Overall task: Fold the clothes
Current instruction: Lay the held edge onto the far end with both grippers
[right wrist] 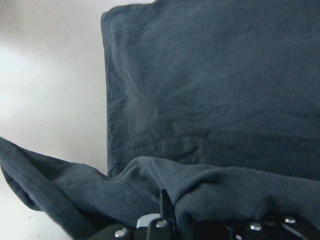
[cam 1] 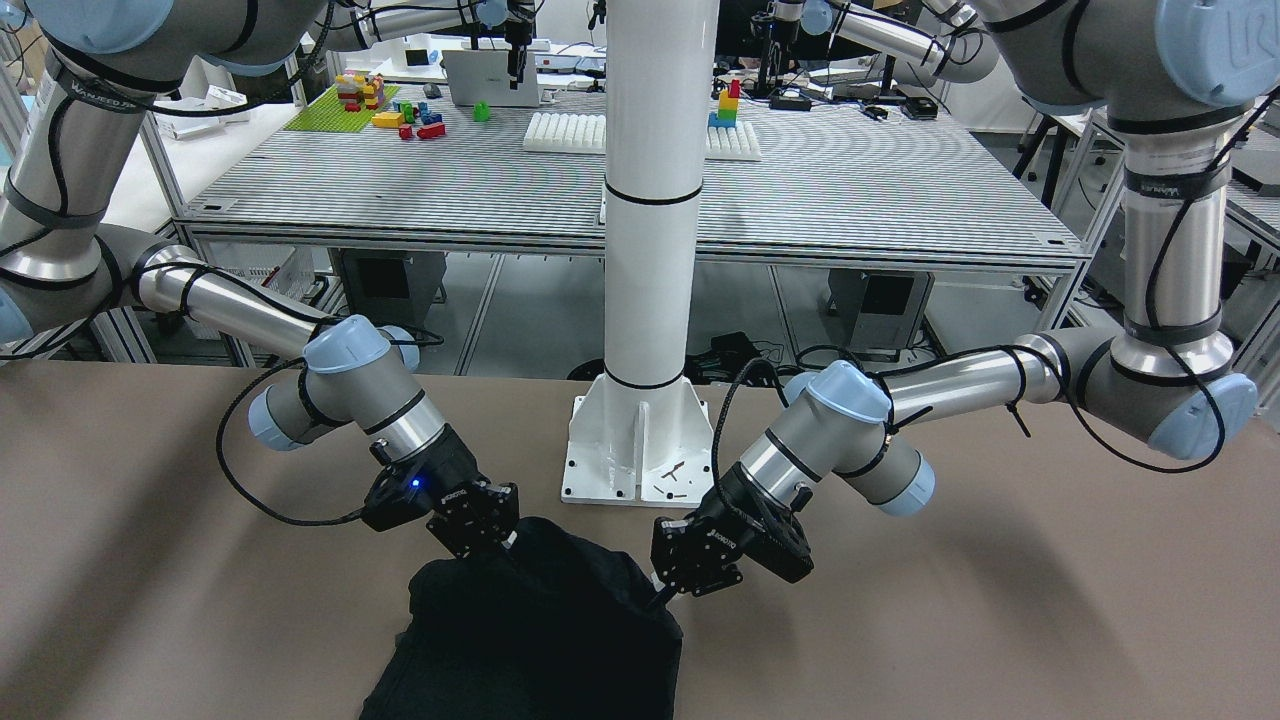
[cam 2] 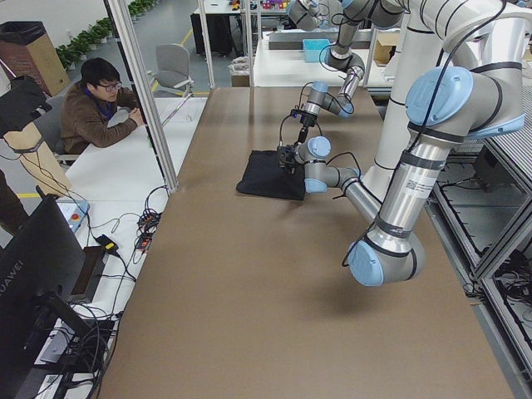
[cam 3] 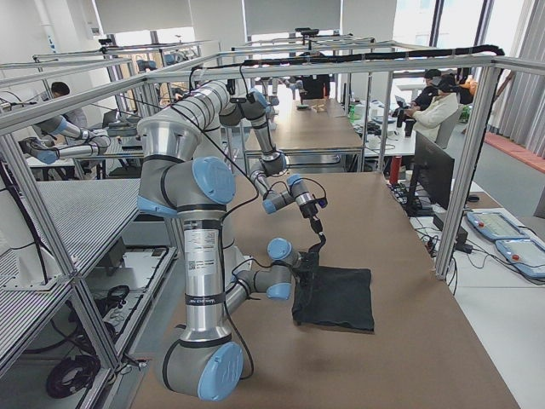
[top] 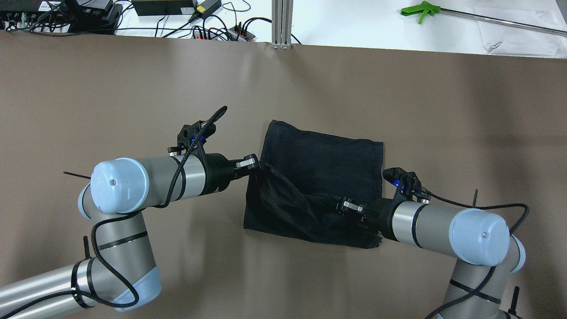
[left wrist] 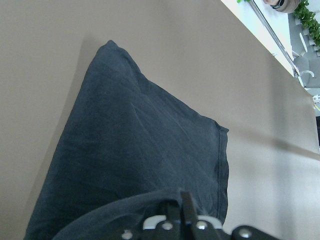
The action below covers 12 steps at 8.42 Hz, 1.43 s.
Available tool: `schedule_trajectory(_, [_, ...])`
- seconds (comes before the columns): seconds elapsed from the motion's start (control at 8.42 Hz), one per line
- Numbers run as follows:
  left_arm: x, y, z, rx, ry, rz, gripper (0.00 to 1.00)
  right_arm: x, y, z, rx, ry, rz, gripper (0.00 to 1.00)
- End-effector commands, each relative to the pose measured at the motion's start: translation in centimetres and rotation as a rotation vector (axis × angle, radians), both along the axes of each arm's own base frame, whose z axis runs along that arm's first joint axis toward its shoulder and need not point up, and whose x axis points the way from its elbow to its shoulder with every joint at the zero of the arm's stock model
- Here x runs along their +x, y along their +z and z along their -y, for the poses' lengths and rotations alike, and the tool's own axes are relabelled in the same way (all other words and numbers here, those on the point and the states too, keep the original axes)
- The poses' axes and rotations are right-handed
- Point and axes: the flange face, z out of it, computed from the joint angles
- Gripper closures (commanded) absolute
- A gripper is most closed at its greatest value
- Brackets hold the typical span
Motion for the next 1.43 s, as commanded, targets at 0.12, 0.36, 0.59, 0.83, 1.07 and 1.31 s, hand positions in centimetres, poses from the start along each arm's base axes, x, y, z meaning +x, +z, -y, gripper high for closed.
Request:
schedule_trajectory(0.12, [-0.6,1.3,2.6,-0.021,-0.015,0.029,1.00,0.8,1.3,5.1,-0.022,0.090,-0.037,1.00])
schedule_trajectory(0.36, [-0.2,1.8,2.9,-0.026,-0.021,0.040,1.00,1.2,0.9,6.7,-0.023,0.118,-0.033,1.00])
schedule_trajectory(0.59, [0.0,1.5,2.9,-0.023,-0.019,0.036,1.00,0.8,1.7,9.4,-0.031,0.150,-0.058,1.00])
schedule_trajectory(0.83, [0.2,1.2,2.9,-0.020,-0.019,0.036,1.00,-0.7,2.5,11.9,-0.044,0.166,-0.082,1.00])
schedule_trajectory(1.07, [2.3,0.6,4.3,-0.025,-0.020,0.049,1.00,-0.5,2.7,12.6,-0.048,0.178,-0.087,1.00])
schedule_trajectory(1.31, [5.0,1.0,6.4,-0.040,-0.049,0.083,0.98,-0.4,2.6,12.7,-0.047,0.180,-0.086,1.00])
